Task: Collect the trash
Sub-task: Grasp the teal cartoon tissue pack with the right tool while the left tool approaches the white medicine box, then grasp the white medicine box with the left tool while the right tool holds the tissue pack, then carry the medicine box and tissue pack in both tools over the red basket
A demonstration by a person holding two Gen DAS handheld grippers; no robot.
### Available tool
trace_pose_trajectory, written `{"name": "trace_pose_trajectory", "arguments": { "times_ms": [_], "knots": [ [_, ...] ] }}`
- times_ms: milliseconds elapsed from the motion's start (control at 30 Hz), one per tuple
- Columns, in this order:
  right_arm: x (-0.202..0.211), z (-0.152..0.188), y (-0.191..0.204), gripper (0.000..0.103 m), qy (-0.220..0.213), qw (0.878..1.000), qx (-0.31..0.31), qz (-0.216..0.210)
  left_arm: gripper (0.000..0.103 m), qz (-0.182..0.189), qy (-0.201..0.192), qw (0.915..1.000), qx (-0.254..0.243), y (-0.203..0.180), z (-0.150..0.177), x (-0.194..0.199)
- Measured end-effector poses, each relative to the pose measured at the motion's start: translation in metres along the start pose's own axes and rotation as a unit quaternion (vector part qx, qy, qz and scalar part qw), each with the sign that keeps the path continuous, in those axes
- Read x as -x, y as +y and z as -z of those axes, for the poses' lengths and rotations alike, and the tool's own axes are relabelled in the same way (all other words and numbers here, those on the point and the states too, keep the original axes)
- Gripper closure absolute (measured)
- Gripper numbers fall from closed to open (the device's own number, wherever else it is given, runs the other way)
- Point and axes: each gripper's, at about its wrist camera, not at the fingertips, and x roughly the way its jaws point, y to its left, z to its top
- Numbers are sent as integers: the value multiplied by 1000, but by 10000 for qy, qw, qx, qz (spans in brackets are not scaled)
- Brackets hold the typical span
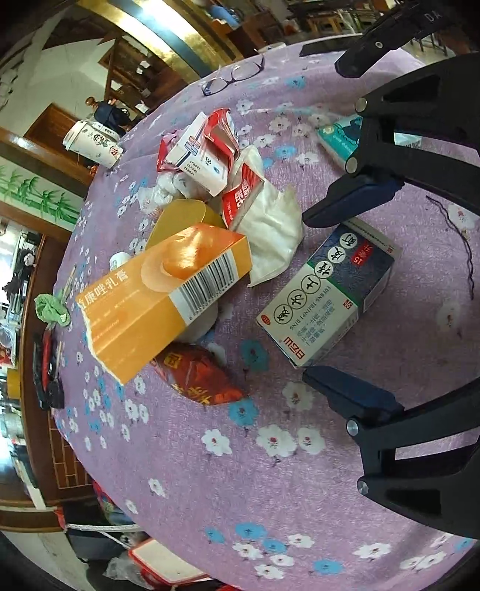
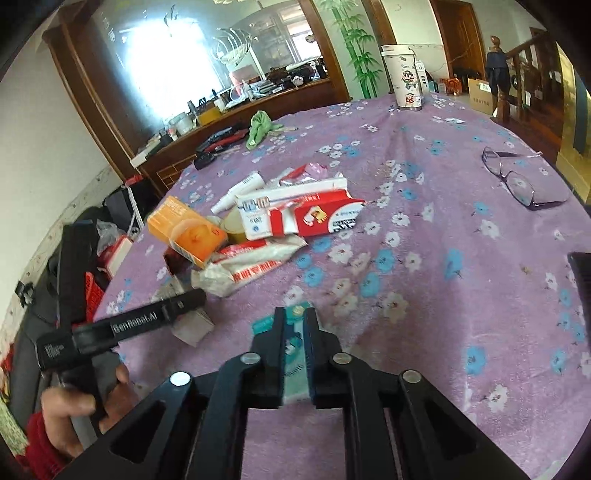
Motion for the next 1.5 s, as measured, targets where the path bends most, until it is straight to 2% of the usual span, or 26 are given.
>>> {"name": "trace_pose_trajectory", "arguments": {
  "times_ms": [33, 67, 100, 133, 267, 367, 500, 533, 600, 700, 900, 1067, 1100, 1133, 1200, 1333, 1500],
  "knots": [
    [-1, 3, 0, 63, 32, 10000, 32, 15, 29, 3, -18, 10000, -59, 0, 0, 1],
    [-2, 6, 1, 46, 58, 9999, 88, -1, 30, 25, -26, 9999, -126, 0, 1, 2],
    [-4, 9, 3, 41, 90, 9998, 173, 1, 35, 69, -26, 9998, -188, 0, 1, 2],
    [-7, 11, 4, 41, 140, 9996, 249, 27, 39, 118, -17, 9996, -262, 0, 2, 4],
    [-24, 19, 12, 41, 390, 9979, 512, 80, 40, 40, 50, 9988, -479, 2, 2, 8],
    [-37, 23, 19, 41, 510, 9952, 771, 326, 38, -7, 75, 9985, -547, 1, 2, 7],
    [-47, 28, 28, 41, 563, 9902, 1136, 581, 29, -118, 91, 9981, -594, -2, 1, 4],
    [-47, 29, 28, 41, 559, 9899, 1156, 606, 29, -103, 100, 9981, -602, -2, 1, 4],
    [-47, 29, 27, 51, 551, 9895, 1182, 626, 29, -29, 148, 9978, -639, -1, 3, 6],
    [-42, 27, 23, 57, 531, 9911, 1101, 528, 29, 3, 174, 9975, -691, 5, 6, 11],
    [-42, 29, 30, 57, 543, 9918, 1062, 450, 29, -6, 241, 9980, -587, 18, 5, 11],
    [-44, 30, 33, 58, 501, 9916, 1078, 502, 29, -263, 248, 9967, -725, 10, 7, 1],
    [-43, 30, 34, 59, 484, 9918, 1080, 492, 40, -275, 215, 9965, -765, 8, 9, 0],
    [-42, 31, 33, 60, 465, 9920, 1072, 485, 58, -273, 200, 9962, -802, 6, 11, -1],
    [-39, 30, 34, 63, 435, 9924, 1058, 457, 70, -386, 74, 9950, -922, 5, 13, 2],
    [-34, 29, 37, 64, 361, 9932, 1044, 375, 70, -116, 4, 9960, -881, 10, 18, 8],
    [-28, 27, 49, 64, 300, 9937, 1058, 208, 70, 54, -327, 9944, -1001, 13, 30, 29]
  ]
}}
